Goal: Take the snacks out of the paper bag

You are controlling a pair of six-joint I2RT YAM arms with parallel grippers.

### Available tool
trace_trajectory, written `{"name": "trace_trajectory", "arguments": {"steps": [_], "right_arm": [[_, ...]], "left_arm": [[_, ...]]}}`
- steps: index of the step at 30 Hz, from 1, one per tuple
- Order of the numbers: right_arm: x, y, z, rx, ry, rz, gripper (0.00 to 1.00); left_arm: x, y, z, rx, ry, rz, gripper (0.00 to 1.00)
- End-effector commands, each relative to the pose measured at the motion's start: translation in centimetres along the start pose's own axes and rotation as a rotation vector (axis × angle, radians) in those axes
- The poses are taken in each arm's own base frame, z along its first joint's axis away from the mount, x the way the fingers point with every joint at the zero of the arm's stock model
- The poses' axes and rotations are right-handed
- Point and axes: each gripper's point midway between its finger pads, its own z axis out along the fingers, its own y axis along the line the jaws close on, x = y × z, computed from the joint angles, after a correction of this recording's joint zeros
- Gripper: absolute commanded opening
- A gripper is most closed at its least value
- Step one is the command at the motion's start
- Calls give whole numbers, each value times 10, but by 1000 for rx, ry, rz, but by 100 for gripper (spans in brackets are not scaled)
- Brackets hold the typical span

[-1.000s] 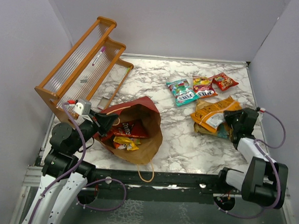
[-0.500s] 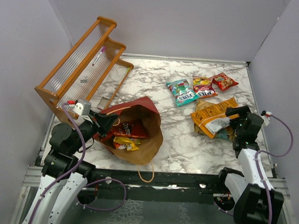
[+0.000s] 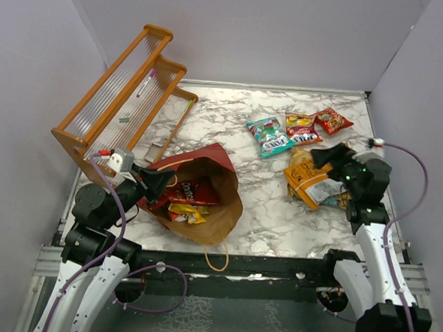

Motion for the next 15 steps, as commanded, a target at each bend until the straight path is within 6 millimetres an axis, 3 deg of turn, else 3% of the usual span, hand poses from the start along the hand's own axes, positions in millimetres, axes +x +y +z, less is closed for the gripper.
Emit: {"name": "trace_trajectory", "arguments": {"steps": [1,3,6,11,15], "right_arm": [[40,143,-39,-612,128,-375,96],[65,180,-69,-803,159,-474,96],[111,214,-117,-1061,231,-584,95],[180,246,-179,-1328,254,-817,94],[233,260,-201,-1408,205,-1121,94]], "left_arm": [[-1,1,-1,-2,-5,14,0],[-1,2,-1,-4,-4,13,0],[-1,2,0,-7,-7,13,0],[1,4,2,-12,5,8,0],[2,5,3,-14,14,5,0]]}}
